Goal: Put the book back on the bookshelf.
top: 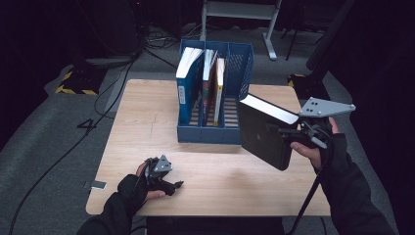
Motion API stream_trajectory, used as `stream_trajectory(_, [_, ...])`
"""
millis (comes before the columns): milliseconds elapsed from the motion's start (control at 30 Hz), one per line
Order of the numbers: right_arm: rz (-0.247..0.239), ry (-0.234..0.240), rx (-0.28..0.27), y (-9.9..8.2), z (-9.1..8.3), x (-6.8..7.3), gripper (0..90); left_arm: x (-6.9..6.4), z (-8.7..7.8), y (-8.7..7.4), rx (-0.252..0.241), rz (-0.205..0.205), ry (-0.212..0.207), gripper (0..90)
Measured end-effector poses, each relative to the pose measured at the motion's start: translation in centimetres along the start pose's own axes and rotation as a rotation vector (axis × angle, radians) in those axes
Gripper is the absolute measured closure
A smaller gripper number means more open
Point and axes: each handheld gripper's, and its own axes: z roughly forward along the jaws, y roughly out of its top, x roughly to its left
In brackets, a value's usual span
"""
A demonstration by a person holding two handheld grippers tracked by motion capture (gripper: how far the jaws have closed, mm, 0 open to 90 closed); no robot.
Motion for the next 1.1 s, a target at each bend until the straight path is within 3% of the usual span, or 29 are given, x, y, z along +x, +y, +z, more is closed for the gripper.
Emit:
stream_trajectory(300, [0.028, -0.066, -0.027, 2.0, 1.3, -1.4, 53.1, 0.0, 0.0, 0.0, 0.000, 0.000, 0.001, 15.6])
stream_trajectory(533, [0.084, -0.145, -0.046, 3.6, 3.8, -2.9, 53.2, 0.0, 0.0, 0.0, 0.001, 0.002, -0.003, 15.5])
stream_trajectory(767, [0.095, -0.183, -0.052, 4.6, 5.6, -3.5, 53.2, 0.0, 0.0, 0.0, 0.001, 0.003, -0.005, 15.4])
stream_trajectory(1100, [0.176, -0.245, -0.063, 5.4, 9.1, -4.7, 53.2, 0.0, 0.1, 0.1, 0.001, 0.006, -0.016, 15.1])
